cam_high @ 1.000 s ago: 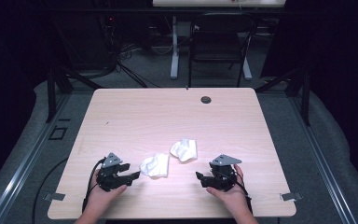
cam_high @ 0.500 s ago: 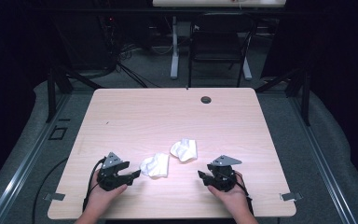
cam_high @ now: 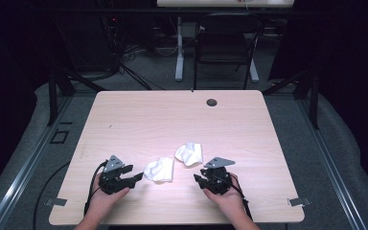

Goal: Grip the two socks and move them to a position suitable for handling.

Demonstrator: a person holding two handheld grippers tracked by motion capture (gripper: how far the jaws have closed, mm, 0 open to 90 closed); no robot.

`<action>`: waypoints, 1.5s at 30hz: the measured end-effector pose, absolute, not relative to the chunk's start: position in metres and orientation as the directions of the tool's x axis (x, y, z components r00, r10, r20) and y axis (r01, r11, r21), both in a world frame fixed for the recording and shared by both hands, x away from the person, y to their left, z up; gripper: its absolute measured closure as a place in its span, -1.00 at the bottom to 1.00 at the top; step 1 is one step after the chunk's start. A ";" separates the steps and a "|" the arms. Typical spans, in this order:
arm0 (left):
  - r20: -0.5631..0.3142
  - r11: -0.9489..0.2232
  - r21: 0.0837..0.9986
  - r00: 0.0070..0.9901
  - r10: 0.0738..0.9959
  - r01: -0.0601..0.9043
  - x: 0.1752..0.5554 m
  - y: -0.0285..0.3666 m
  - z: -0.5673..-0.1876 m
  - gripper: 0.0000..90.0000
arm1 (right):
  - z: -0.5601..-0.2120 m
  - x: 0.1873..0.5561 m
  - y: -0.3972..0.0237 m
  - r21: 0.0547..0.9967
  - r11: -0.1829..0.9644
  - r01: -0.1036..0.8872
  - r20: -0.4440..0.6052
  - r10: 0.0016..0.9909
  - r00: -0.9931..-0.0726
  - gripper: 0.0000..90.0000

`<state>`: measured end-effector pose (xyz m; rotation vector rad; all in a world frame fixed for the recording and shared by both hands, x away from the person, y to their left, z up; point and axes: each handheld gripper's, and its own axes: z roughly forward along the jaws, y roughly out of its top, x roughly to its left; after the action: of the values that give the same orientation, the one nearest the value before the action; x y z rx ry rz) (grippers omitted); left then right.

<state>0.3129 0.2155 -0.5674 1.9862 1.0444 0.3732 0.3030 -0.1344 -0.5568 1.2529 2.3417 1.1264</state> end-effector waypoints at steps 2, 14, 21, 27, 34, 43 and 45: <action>-0.105 -0.300 0.794 0.604 0.790 0.529 0.313 0.217 -0.566 -0.05 | -0.555 0.309 -0.125 0.731 0.319 0.603 0.143 0.792 -0.593 0.56; -0.112 -0.299 0.785 0.598 0.793 0.543 0.312 0.216 -0.567 0.00 | -0.557 0.328 -0.075 0.726 0.375 0.577 0.133 0.746 -0.653 0.77; -0.110 -0.305 0.778 0.597 0.795 0.549 0.312 0.215 -0.567 0.05 | -0.562 0.336 -0.049 0.725 0.397 0.562 0.128 0.725 -0.677 0.81; -0.110 -0.314 0.777 0.608 0.786 0.546 0.311 0.215 -0.567 0.09 | -0.570 0.337 -0.041 0.700 0.443 0.561 0.099 0.717 -0.690 0.82; -0.112 -0.319 0.776 0.616 0.779 0.545 0.310 0.213 -0.567 0.12 | -0.576 0.336 -0.042 0.692 0.464 0.553 0.088 0.705 -0.703 0.84; -0.114 -0.324 0.778 0.628 0.770 0.538 0.307 0.210 -0.566 0.14 | -0.575 0.320 -0.052 0.678 0.494 0.544 0.100 0.671 -0.734 0.90; -0.111 -0.322 0.779 0.625 0.773 0.537 0.307 0.209 -0.566 0.14 | -0.574 0.318 -0.054 0.674 0.498 0.545 0.101 0.669 -0.736 0.90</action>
<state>0.3068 0.2094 -0.5661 2.0118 1.0286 0.3573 0.3175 -0.0536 -0.5744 1.0498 2.5646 1.0602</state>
